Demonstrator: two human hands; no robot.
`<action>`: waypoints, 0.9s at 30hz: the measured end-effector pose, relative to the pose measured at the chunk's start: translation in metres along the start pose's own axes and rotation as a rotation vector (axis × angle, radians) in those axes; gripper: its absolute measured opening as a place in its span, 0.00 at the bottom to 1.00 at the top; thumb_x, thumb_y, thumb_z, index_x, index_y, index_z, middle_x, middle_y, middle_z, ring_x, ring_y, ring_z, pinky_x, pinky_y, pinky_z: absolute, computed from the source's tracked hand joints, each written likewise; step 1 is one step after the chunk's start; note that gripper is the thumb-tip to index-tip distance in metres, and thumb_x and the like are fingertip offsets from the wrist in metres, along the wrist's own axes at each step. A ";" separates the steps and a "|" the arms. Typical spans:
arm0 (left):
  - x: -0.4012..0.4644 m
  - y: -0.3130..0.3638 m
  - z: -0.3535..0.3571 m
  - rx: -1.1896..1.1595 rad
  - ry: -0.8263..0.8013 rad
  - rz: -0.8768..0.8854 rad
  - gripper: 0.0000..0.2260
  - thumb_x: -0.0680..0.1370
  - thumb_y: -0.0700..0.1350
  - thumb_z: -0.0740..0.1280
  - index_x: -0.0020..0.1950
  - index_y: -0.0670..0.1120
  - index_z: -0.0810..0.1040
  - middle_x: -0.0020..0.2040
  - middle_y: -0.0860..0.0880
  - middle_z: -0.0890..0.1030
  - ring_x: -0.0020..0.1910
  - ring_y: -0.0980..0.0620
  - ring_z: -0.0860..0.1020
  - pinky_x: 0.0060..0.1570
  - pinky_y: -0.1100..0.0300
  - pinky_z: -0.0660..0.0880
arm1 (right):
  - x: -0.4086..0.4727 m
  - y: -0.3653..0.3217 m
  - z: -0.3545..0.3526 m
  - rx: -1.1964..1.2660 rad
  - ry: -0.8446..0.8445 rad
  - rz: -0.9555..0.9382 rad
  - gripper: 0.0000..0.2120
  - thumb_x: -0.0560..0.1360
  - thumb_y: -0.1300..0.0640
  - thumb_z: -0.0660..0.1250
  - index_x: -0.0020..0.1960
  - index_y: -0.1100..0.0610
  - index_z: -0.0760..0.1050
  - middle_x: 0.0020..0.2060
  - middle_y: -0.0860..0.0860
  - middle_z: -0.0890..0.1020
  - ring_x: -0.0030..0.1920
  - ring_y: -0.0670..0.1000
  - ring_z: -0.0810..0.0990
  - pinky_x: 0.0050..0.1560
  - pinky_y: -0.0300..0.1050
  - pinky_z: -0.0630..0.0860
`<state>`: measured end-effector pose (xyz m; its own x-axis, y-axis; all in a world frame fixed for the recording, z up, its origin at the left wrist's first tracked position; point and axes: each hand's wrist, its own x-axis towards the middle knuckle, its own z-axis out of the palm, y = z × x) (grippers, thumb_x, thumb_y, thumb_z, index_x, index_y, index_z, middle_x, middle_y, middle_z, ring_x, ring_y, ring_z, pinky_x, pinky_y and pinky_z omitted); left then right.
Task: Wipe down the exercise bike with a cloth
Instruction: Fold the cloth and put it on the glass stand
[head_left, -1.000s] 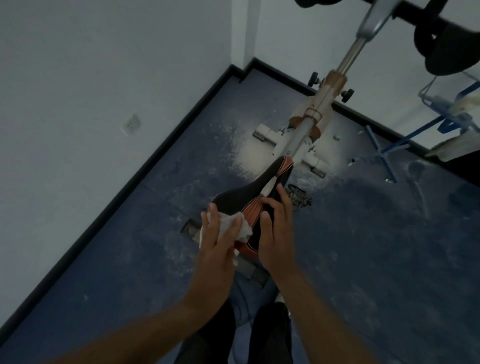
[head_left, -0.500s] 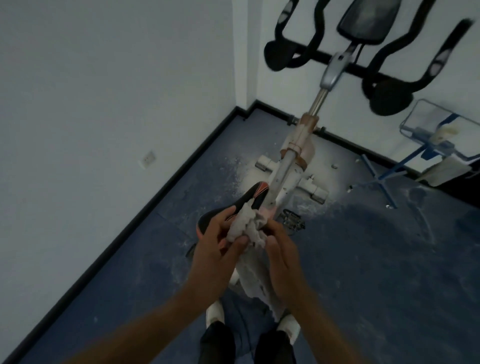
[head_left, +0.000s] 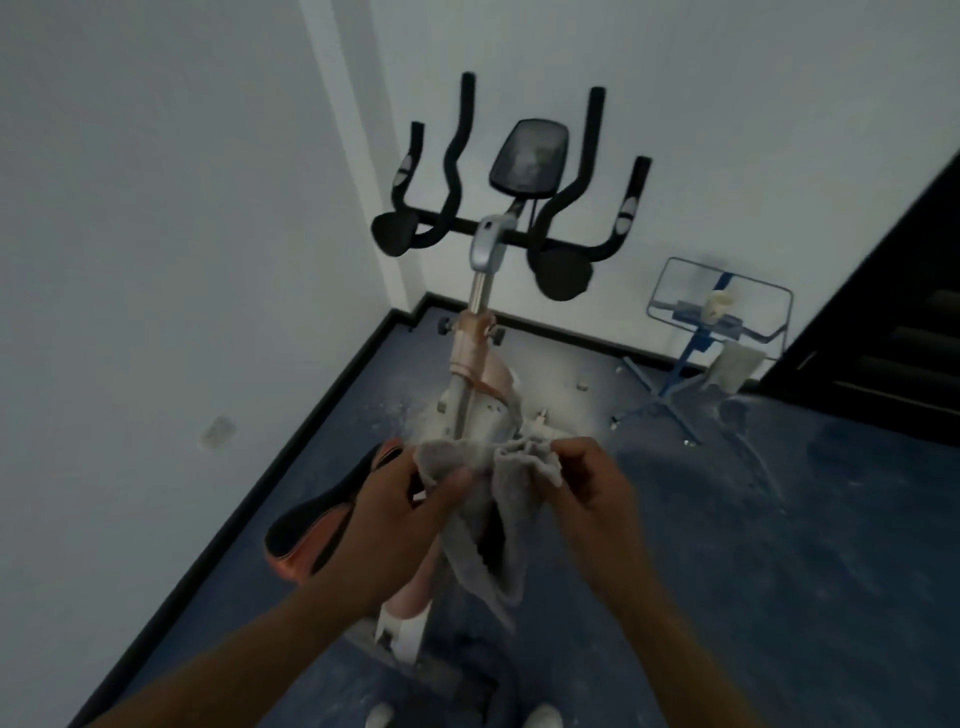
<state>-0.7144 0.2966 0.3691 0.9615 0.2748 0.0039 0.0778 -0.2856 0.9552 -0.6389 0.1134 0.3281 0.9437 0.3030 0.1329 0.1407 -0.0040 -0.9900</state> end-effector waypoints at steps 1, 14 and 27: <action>0.003 0.006 0.008 -0.009 -0.003 0.003 0.09 0.77 0.49 0.67 0.48 0.45 0.82 0.44 0.47 0.85 0.44 0.52 0.84 0.44 0.62 0.81 | 0.001 -0.003 -0.013 -0.020 0.044 -0.001 0.05 0.77 0.51 0.68 0.49 0.52 0.79 0.43 0.42 0.84 0.43 0.41 0.82 0.43 0.34 0.77; 0.122 0.030 0.097 0.244 0.095 0.011 0.15 0.83 0.49 0.64 0.37 0.47 0.78 0.31 0.50 0.77 0.31 0.58 0.75 0.32 0.68 0.69 | 0.076 0.016 -0.162 -0.294 0.534 0.290 0.07 0.83 0.57 0.62 0.49 0.59 0.73 0.40 0.49 0.76 0.40 0.45 0.74 0.36 0.35 0.67; 0.315 0.059 0.260 -0.044 -0.196 -0.088 0.11 0.82 0.47 0.66 0.41 0.46 0.76 0.35 0.44 0.80 0.36 0.44 0.82 0.37 0.40 0.82 | 0.235 0.048 -0.229 -0.379 0.293 -0.025 0.03 0.82 0.55 0.65 0.49 0.52 0.75 0.44 0.42 0.79 0.45 0.38 0.79 0.43 0.29 0.74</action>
<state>-0.3385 0.1279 0.3501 0.9847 0.1119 -0.1334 0.1561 -0.2274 0.9612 -0.3414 -0.0337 0.3221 0.9757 0.0267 0.2177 0.2123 -0.3641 -0.9068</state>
